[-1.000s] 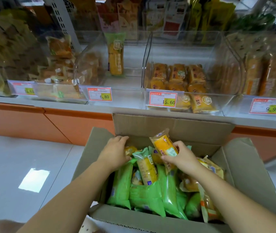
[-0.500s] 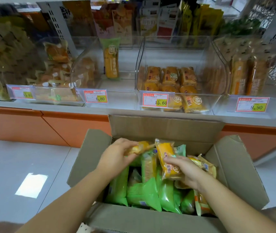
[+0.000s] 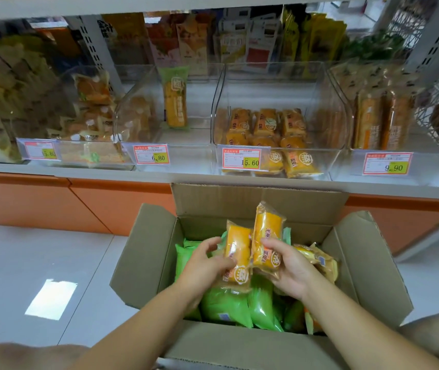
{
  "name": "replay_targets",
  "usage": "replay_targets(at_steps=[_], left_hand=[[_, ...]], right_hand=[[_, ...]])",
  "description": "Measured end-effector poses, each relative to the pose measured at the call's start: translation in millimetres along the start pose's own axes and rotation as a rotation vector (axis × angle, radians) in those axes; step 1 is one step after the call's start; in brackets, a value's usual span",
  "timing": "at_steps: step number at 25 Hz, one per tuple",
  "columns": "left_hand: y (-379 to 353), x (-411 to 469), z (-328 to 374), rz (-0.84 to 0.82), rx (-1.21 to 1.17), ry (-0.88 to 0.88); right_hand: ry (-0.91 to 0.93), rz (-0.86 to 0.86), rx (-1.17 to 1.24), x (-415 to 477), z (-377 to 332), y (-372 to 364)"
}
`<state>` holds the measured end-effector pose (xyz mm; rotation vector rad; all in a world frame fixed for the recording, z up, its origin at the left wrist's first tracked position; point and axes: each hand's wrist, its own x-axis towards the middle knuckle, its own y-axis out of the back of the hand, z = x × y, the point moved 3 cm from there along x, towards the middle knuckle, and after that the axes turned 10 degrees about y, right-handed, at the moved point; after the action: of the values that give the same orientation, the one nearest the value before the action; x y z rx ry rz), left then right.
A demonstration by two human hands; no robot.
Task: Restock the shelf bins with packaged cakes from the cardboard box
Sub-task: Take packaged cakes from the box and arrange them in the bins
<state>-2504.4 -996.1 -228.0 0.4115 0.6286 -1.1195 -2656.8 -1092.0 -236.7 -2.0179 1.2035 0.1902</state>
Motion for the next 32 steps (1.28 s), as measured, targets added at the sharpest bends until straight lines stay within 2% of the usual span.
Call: replay_targets(at_steps=[2, 4, 7, 9, 11, 13, 16, 20, 25, 28, 29, 32], left_hand=[[-2.3, 0.6, 3.0, -0.164, -0.103, 0.156], [-2.7, -0.4, 5.6, -0.218, -0.084, 0.208], [0.2, 0.1, 18.2, -0.133, 0.011, 0.119], [4.4, -5.8, 42.4, -0.032, 0.053, 0.021], [8.9, -16.7, 74.6, 0.049, 0.078, -0.074], [13.1, -28.6, 107.3, 0.089, 0.105, -0.161], [21.1, -43.0, 155.0, 0.146, 0.092, -0.291], [32.4, -38.1, 202.1, 0.212, 0.052, -0.443], [50.8, -13.4, 225.8, 0.222, 0.072, -0.412], [57.6, -5.4, 234.0, 0.201, 0.076, -0.395], [59.4, -1.2, 236.0, 0.196, 0.064, -0.391], [59.3, 9.1, 241.4, 0.182, 0.043, -0.377]], right_hand=[[0.014, -0.012, -0.018, -2.6, -3.7, -1.9], [0.037, -0.011, -0.082, -4.1, -6.3, -2.6], [0.141, 0.044, -0.394, -9.9, -20.3, -7.9], [0.287, 0.102, -0.703, -16.7, -43.3, -16.3], [0.419, 0.127, -0.865, -26.3, -71.0, -30.5], [0.502, 0.087, -0.870, -36.3, -97.4, -49.4], [0.581, 0.035, -0.691, -48.7, -145.7, -81.3], [0.702, 0.136, -0.744, -12.1, -222.9, -107.1], [0.531, 0.227, -0.803, 114.5, -261.4, -118.4], [0.503, 0.180, -0.788, 166.7, -253.0, -141.9], [0.513, 0.178, -0.887, 177.7, -248.8, -147.8], [0.552, 0.231, -1.478, 185.9, -231.9, -158.3]])
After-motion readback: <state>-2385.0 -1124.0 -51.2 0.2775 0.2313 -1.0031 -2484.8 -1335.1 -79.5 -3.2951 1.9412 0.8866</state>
